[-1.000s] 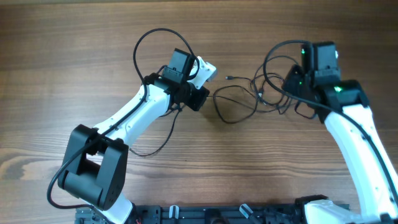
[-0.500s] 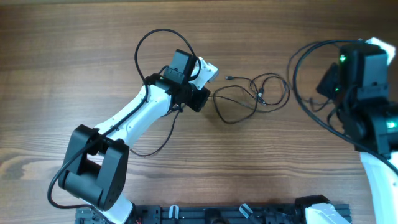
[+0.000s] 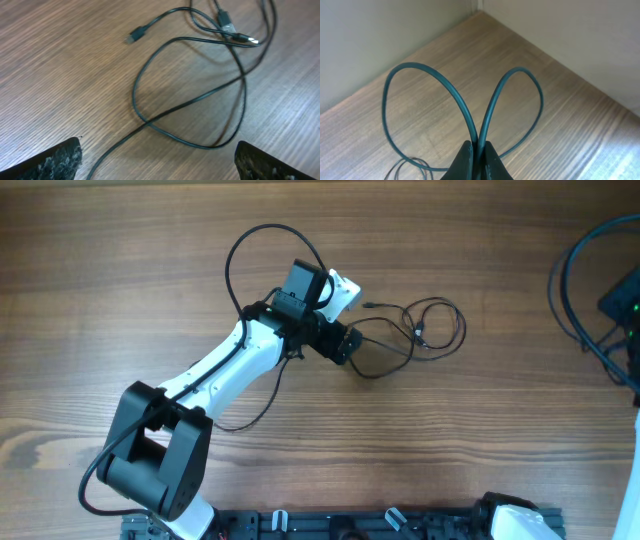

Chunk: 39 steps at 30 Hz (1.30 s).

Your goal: Untangle cables

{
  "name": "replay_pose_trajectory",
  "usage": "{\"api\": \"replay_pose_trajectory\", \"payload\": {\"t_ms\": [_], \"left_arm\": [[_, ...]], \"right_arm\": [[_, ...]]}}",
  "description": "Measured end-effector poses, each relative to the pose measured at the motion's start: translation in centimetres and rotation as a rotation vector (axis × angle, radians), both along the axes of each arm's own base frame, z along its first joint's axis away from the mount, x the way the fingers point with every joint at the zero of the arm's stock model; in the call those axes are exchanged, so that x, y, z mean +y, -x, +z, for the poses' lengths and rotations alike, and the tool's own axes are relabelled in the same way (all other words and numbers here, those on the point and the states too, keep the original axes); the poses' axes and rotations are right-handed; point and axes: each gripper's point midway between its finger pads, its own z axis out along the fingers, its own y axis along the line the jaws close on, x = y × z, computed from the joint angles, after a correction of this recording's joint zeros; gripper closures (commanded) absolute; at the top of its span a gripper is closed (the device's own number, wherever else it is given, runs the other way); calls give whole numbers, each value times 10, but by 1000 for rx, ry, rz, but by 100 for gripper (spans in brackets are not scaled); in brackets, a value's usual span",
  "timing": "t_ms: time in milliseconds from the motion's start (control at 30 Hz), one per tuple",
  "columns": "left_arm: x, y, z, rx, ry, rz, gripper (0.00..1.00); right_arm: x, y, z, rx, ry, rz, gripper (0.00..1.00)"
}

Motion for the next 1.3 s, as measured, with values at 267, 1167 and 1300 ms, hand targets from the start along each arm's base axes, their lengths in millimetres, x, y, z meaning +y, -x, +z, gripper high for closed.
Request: {"api": "replay_pose_trajectory", "payload": {"t_ms": [267,1167,1300], "left_arm": [[19,-17,31,-84,-20,181,0],[-7,7,75,-59,123,254,0],[-12,10,75,-54,126,247,0]], "right_arm": [[-53,-69,-30,-11,2,-54,96],[-337,-176,-246,239,58,-118,96],[-298,-217,-244,178,29,-11,95]]}}
